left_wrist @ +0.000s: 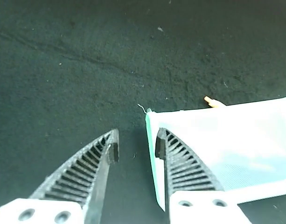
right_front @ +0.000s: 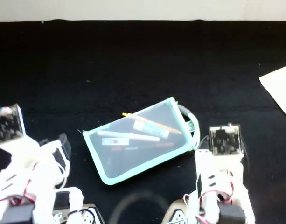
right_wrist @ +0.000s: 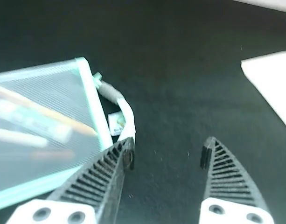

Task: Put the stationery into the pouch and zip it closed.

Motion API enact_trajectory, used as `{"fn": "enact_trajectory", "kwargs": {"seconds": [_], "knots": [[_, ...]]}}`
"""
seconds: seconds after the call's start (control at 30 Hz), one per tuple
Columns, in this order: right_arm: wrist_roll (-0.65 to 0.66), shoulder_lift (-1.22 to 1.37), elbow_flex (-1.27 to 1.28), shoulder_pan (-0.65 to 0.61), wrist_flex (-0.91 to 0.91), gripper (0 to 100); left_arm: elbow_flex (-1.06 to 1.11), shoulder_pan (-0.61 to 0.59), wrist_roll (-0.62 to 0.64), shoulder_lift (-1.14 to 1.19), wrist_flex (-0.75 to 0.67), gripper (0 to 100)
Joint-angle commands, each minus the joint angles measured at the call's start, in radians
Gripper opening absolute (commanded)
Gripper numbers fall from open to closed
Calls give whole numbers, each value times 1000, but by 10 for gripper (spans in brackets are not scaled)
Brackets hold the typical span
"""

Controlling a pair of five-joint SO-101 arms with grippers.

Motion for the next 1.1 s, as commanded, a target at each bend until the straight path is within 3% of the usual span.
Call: {"fn": "enact_trajectory", "kwargs": {"seconds": [0.0,0.27,0.4,0.63,1.07], "knots": [[11,168,-188,-48,47,241,-220,8,-8,263,64,149],[18,911,-613,-53,50,244,-269,8,-5,699,114,147],[140,1145,-642,-54,-7,245,-271,8,-5,786,110,147],[192,1267,-544,-68,-223,245,-271,10,-5,822,114,147],[-17,1333,-243,-73,-518,245,-271,10,-3,820,115,147]]}}
